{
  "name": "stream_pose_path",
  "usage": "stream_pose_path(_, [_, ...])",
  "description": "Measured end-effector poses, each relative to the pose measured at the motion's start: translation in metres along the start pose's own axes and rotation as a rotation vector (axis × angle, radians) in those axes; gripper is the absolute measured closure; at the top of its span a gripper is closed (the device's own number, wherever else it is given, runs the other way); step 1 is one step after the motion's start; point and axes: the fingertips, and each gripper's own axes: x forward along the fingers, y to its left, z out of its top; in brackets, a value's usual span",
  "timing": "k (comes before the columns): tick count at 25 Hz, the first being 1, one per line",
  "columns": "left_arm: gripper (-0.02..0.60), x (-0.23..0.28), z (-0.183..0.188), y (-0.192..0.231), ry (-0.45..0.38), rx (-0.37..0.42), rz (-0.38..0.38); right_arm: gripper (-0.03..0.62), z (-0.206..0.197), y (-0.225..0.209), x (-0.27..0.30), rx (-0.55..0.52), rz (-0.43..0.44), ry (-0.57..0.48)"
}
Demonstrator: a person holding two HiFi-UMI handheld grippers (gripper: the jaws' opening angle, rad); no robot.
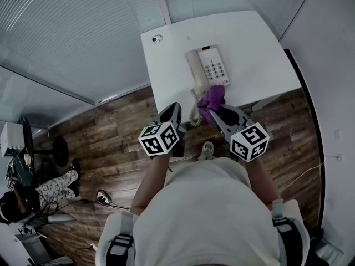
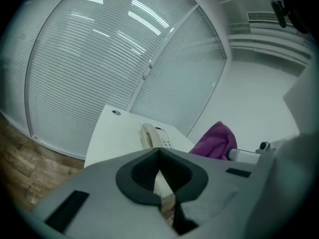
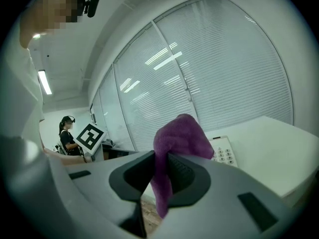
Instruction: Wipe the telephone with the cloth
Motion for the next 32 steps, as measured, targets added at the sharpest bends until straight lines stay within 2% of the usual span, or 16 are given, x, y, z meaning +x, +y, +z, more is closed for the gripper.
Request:
stream_pose_path(6, [0.561,-0.036,-0.014,-0.004,0.035,0.052,-0.014,0.516,-0.011,0.037,-0.007,-0.006,0.004,0.016])
stream_pose_path(21, [0.561,-0.116,-0.048,-0.007,0.062,0.088,-0.043,0.516,-0.036,0.107,-0.034,-0.039,-0.039,0.004])
stream_pose_path(32, [0.561,-0.153,-0.068,0.003,0.044,0.063,-0.030,0.516,-0.055,0.139,-0.045,-0.057,-0.026,0.010])
